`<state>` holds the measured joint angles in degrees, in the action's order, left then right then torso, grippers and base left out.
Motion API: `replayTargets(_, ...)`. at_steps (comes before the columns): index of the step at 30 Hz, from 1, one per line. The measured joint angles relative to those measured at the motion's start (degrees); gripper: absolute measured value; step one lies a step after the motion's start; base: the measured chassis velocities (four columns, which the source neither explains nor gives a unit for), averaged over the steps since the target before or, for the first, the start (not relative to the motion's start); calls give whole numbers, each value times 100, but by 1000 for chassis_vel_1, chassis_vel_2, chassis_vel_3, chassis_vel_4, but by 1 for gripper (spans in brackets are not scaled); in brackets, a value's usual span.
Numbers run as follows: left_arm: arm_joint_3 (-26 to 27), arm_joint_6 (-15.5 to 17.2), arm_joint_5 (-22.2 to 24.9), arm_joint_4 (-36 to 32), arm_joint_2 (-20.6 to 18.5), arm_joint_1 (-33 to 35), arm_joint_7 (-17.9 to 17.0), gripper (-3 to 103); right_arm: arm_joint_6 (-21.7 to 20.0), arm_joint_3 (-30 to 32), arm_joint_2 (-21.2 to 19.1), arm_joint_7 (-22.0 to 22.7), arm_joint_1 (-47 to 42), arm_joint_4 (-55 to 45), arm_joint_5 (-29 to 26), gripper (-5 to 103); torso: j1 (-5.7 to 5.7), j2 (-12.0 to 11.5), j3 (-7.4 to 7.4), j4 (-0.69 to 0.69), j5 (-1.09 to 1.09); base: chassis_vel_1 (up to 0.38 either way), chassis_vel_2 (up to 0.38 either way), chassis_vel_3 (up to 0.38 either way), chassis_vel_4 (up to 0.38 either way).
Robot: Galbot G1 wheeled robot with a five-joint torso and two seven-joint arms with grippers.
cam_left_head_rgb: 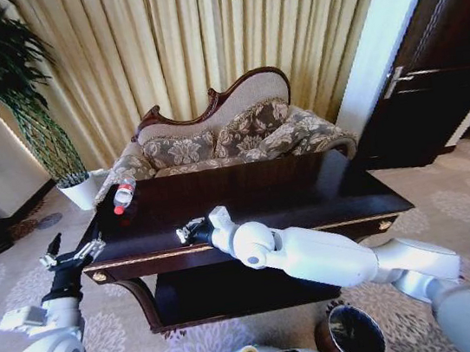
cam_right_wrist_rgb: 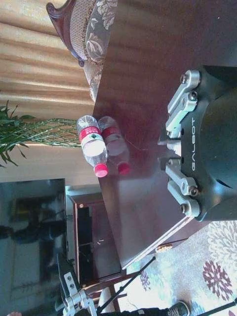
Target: Move to the front of the table and place the trash on the table into the trash bin.
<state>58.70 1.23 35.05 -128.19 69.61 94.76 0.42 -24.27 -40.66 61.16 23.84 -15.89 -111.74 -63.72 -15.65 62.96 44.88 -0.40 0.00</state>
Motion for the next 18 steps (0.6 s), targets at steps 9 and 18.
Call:
replayTargets(9, -20, 0, -7, 14, -14, -24, 4, 100, -5, 17, -12, -13, -40, 2, 11, 45, 0, 0, 0, 0, 0, 0, 0, 0, 0)
replayTargets(18, -17, -8, -3, 31, -5, -32, 7, 100, -8, -22, -24, -135, -62, 75, 204, 83, 0, 0, 0, 0, 0, 0, 0, 0, 0)
